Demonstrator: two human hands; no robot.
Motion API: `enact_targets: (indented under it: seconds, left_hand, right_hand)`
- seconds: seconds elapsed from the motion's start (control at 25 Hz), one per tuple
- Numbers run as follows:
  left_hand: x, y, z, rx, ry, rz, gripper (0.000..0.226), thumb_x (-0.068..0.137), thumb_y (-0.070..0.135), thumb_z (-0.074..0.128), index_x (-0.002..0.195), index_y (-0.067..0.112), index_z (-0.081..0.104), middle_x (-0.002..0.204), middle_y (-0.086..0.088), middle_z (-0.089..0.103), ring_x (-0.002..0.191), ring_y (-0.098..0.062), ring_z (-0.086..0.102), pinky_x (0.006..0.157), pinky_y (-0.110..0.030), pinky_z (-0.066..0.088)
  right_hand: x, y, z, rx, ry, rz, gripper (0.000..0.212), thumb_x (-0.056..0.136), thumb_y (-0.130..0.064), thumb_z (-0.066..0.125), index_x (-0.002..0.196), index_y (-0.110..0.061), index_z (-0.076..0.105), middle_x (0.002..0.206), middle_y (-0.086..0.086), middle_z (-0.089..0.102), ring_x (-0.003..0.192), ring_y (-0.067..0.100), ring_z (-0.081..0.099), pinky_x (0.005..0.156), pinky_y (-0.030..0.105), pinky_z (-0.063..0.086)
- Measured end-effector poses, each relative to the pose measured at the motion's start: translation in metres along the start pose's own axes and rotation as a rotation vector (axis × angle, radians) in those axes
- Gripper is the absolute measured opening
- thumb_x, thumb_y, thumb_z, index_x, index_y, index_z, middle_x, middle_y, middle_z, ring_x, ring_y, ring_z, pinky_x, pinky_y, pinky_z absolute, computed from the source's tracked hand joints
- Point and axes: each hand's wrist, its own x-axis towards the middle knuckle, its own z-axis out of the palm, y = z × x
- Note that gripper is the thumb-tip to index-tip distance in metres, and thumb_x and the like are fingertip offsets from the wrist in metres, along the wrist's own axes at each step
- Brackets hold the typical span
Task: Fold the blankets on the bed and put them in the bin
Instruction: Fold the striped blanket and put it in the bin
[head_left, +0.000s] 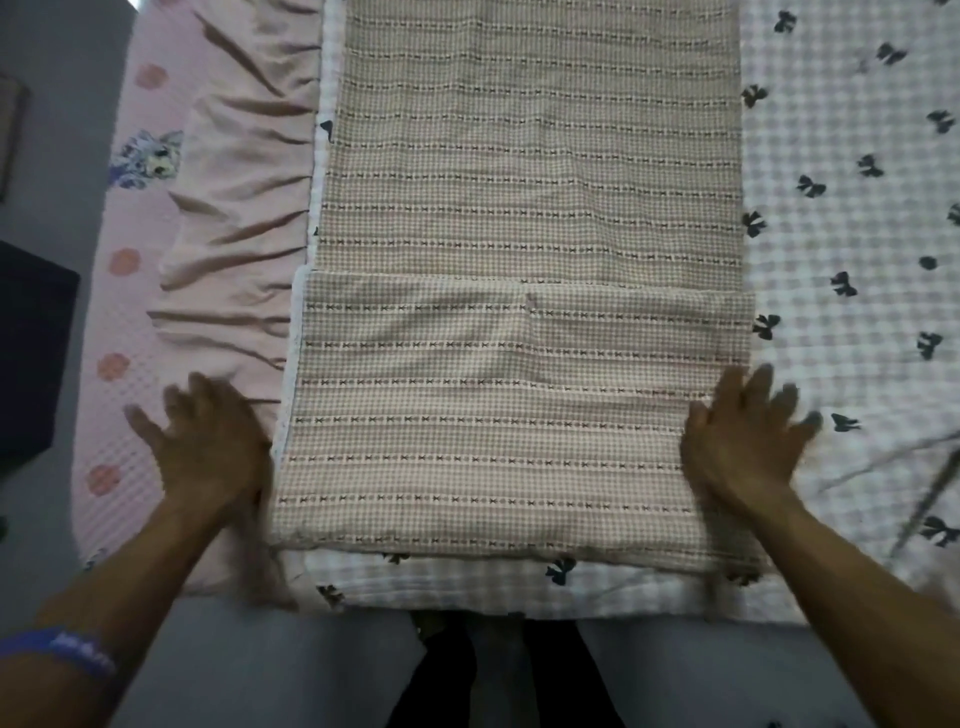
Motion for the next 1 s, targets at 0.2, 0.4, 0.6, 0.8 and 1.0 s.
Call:
enact_targets:
  seconds: [0.2,0.4,0.6,0.8,1.0]
  left_hand:
    - [-0.013,0.171,-0.056,-0.254,0.128,0.750,0.062,0.099,0.051,0.020,0.151,0.019,0.022,0.159,-0.012,0.022,0.146,-0.034,0.019,0.115,-0.061,0.006]
    - [0.053,0.116,-0.002,-0.144,0.058,0.381,0.061,0.100,0.053,0.013,0.155,0.029,0.006,0.163,0.005,0.001,0.150,-0.023,-0.001,0.109,-0.070,-0.003]
    - [0.007,0.150,-0.022,-0.183,0.197,0.608,0.062,0.098,0.042,0.030,0.152,0.012,0.026,0.159,-0.016,0.017,0.146,-0.040,0.016,0.109,-0.070,0.007]
    - [-0.076,0.061,0.029,-0.191,-0.122,0.308,0.070,0.095,0.062,0.022,0.155,0.029,0.006,0.162,-0.010,-0.003,0.148,-0.035,0.001,0.111,-0.062,-0.008]
    - [-0.115,0.067,0.012,0.056,-0.003,0.841,0.100,0.058,0.038,0.074,0.142,-0.002,0.037,0.144,-0.035,0.037,0.131,-0.052,0.037,0.106,-0.075,0.012]
  right_hand:
    - [0.010,-0.126,-0.011,0.070,0.147,-0.695,0.061,0.103,-0.045,0.019,0.156,-0.031,-0.005,0.164,0.001,-0.014,0.150,0.027,-0.012,0.121,0.050,-0.004]
    - [0.082,-0.044,-0.006,-0.002,-0.022,-0.208,0.060,0.102,-0.049,0.013,0.156,-0.030,-0.005,0.165,0.001,-0.010,0.151,0.031,-0.006,0.117,0.061,-0.002]
    - [0.011,-0.083,-0.014,0.126,0.174,-0.563,0.068,0.101,-0.043,0.032,0.157,-0.022,0.001,0.164,0.009,-0.009,0.150,0.034,-0.006,0.120,0.052,0.000]
    - [-0.089,-0.007,0.069,-0.103,0.078,-0.773,0.082,0.090,-0.068,0.037,0.157,-0.025,0.016,0.165,0.004,0.008,0.151,0.031,0.010,0.116,0.060,0.010]
    - [-0.113,0.043,0.061,-0.213,0.105,-0.651,0.092,0.067,-0.010,0.062,0.153,-0.017,0.030,0.159,0.016,0.025,0.143,0.042,0.028,0.112,0.065,0.017]
